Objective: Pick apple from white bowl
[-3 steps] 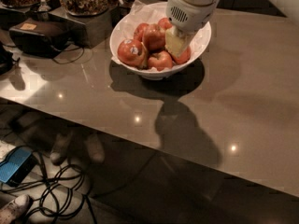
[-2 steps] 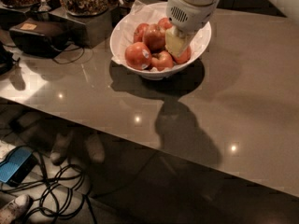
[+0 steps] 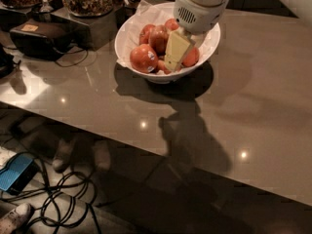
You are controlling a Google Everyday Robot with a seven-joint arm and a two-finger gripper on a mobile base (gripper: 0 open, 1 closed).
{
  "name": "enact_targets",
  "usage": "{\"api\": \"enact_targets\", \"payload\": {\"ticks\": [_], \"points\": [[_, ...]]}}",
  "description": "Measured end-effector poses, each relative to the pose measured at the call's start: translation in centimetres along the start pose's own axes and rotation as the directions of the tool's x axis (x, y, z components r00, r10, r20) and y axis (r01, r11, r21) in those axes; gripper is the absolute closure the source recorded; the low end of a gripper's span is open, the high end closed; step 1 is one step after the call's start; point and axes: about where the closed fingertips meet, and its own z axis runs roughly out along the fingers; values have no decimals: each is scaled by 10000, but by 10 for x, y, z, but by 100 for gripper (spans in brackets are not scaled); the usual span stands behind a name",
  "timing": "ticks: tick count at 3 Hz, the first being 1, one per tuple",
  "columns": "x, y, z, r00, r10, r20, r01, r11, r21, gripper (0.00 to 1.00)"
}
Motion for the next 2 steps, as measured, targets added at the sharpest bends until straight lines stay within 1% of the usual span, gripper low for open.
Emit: {"api": "enact_targets", "payload": {"ticks": [1, 2], "points": [[0, 0, 0, 10000, 0, 0, 0, 10000, 0, 0], [-6, -1, -2, 10000, 69, 57, -69, 9999, -125, 0]]}}
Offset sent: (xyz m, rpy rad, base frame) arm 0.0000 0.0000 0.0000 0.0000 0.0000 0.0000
